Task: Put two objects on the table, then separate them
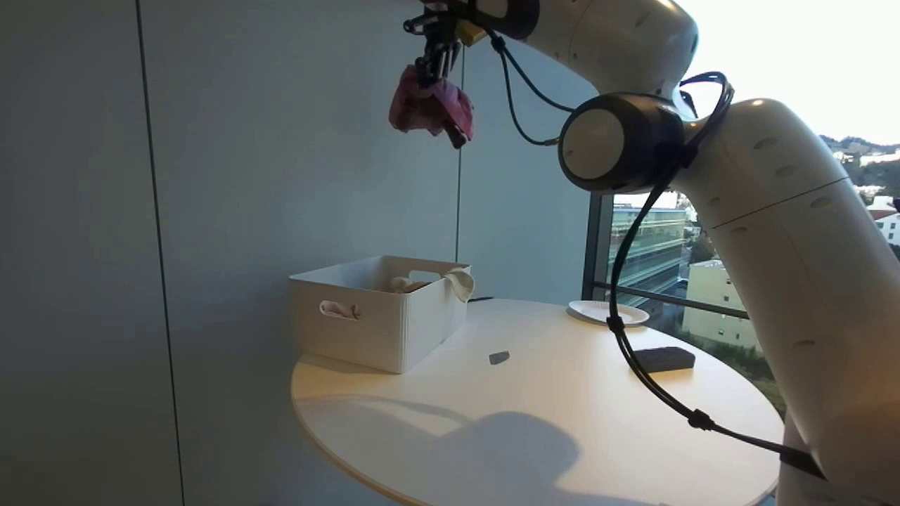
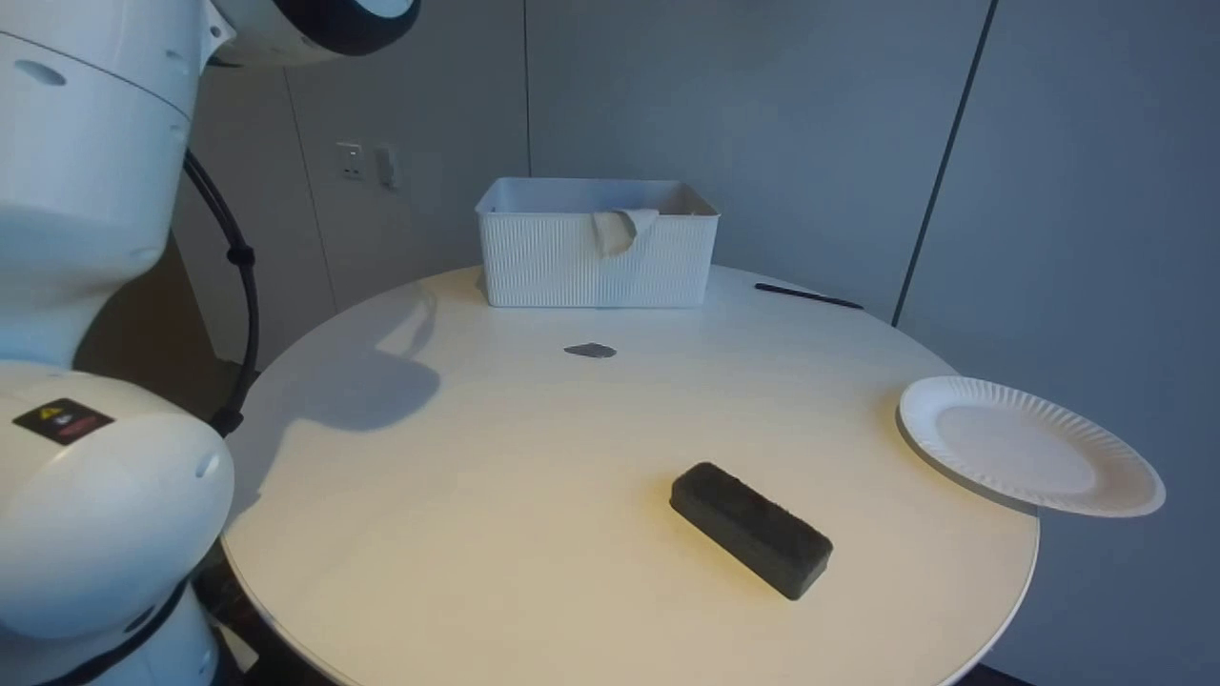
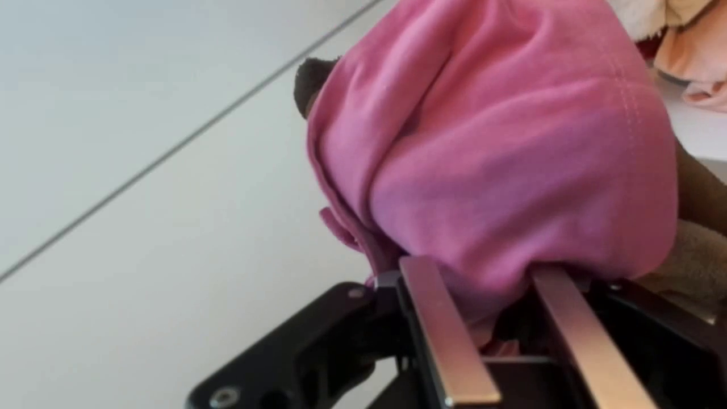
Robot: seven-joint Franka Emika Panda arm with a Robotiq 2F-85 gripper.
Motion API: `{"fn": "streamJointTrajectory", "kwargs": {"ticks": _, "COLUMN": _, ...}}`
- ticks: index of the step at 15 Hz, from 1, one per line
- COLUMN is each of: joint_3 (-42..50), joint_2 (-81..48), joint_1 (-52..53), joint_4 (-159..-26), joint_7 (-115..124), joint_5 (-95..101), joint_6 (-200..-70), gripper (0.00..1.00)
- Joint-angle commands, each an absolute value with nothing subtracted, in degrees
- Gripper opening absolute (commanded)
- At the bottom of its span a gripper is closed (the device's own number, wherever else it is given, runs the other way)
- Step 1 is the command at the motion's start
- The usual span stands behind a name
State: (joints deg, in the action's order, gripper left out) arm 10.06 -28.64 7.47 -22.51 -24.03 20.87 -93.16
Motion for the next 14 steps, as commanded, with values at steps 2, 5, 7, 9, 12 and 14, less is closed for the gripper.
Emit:
{"fn": "streamJointTrajectory", "kwargs": {"ticks": 2, "joint_3": 12.2, "joint_2": -27.9, "joint_1": 5.1, "joint_4": -25.4, "joint_7": -18.1, "joint_5": 23.3, "joint_6": -83.5, "gripper": 0.09}}
{"fn": "streamJointTrajectory", "kwargs": {"ticks": 5, "joint_3": 12.4, "joint_2": -28.9, "joint_1": 3.2, "joint_4": -28.2, "joint_7": -13.4, "joint_5": 23.1, "joint_6": -76.8, "gripper": 0.07}}
{"fn": "streamJointTrajectory", "kwargs": {"ticks": 7, "joint_3": 12.4, "joint_2": -33.5, "joint_1": 1.3, "joint_4": -23.1, "joint_7": -11.3, "joint_5": 22.8, "joint_6": -69.3, "gripper": 0.07}}
{"fn": "streamJointTrajectory", "kwargs": {"ticks": 9, "joint_3": 12.6, "joint_2": -35.3, "joint_1": 0.3, "joint_4": -22.9, "joint_7": -8.0, "joint_5": 22.6, "joint_6": -63.3, "gripper": 0.07}}
{"fn": "streamJointTrajectory", "kwargs": {"ticks": 12, "joint_3": 12.7, "joint_2": -37.8, "joint_1": -1.3, "joint_4": -23.4, "joint_7": -2.1, "joint_5": 21.8, "joint_6": -55.5, "gripper": 0.07}}
{"fn": "streamJointTrajectory", "kwargs": {"ticks": 14, "joint_3": 12.5, "joint_2": -39.2, "joint_1": -2.4, "joint_4": -23.8, "joint_7": 2.8, "joint_5": 20.6, "joint_6": -51.2, "gripper": 0.44}}
